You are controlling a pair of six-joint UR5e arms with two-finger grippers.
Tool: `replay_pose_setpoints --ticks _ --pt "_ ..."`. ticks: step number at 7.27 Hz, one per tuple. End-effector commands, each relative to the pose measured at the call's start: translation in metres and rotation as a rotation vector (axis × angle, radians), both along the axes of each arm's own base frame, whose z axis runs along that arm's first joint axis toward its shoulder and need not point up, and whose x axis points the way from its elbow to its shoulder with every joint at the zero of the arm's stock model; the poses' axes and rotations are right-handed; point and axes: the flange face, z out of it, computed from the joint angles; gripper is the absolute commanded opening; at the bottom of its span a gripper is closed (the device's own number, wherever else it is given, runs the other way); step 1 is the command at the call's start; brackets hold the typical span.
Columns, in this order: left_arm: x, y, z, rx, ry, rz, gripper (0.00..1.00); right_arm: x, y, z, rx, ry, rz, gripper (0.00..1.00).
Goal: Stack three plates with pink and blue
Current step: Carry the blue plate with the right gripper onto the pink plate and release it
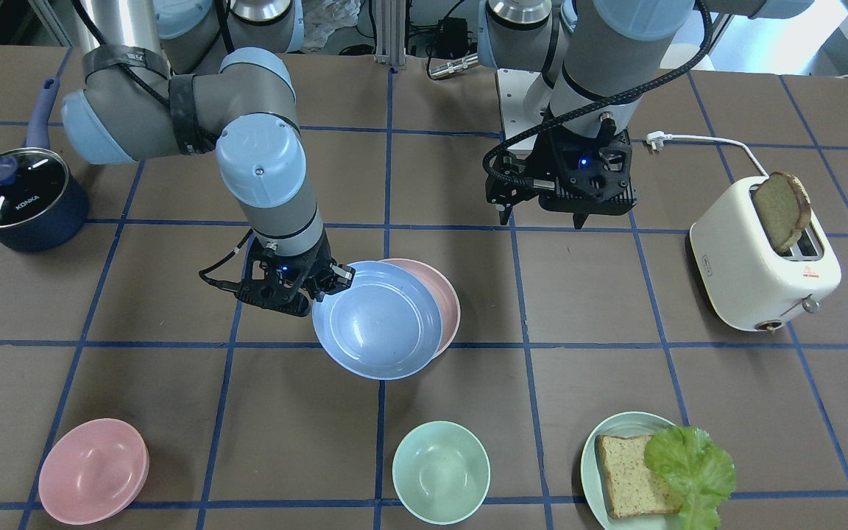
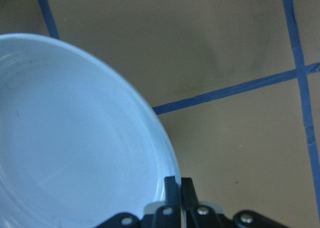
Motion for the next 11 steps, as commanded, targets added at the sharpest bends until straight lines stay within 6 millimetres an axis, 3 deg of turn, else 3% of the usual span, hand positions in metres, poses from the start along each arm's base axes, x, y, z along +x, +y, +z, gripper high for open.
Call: replay_pose_setpoints --ticks 1,2,4,5,6,9,11 --pt "0.003 0.002 0.001 -0.005 0.001 0.004 1.0 0.01 0.012 -0.016 0.011 -0.024 0.002 0.0" --pt "0.003 0.003 0.003 -0.006 0.0 0.005 1.0 0.011 0.012 -0.017 0.008 -0.025 0.002 0.0" --pt "0.006 0.004 0.005 -0.011 0.0 0.008 1.0 0.013 0.012 -0.017 0.016 -0.054 -0.006 0.14" --pt "0.005 0.004 0.005 -0.011 0.002 0.008 1.0 0.008 0.008 -0.016 0.006 -0.055 -0.015 0.46" --pt "0.006 0.005 0.006 -0.012 0.002 0.008 1.0 -0.001 0.001 -0.01 -0.019 -0.045 -0.007 0.53" --pt "0.006 0.005 0.006 -0.012 0.002 0.008 1.0 -0.066 -0.027 0.017 -0.08 -0.05 0.039 0.73" --pt "0.006 0.005 0.006 -0.012 0.002 0.008 1.0 -0.148 -0.06 0.078 -0.061 -0.02 0.144 0.85"
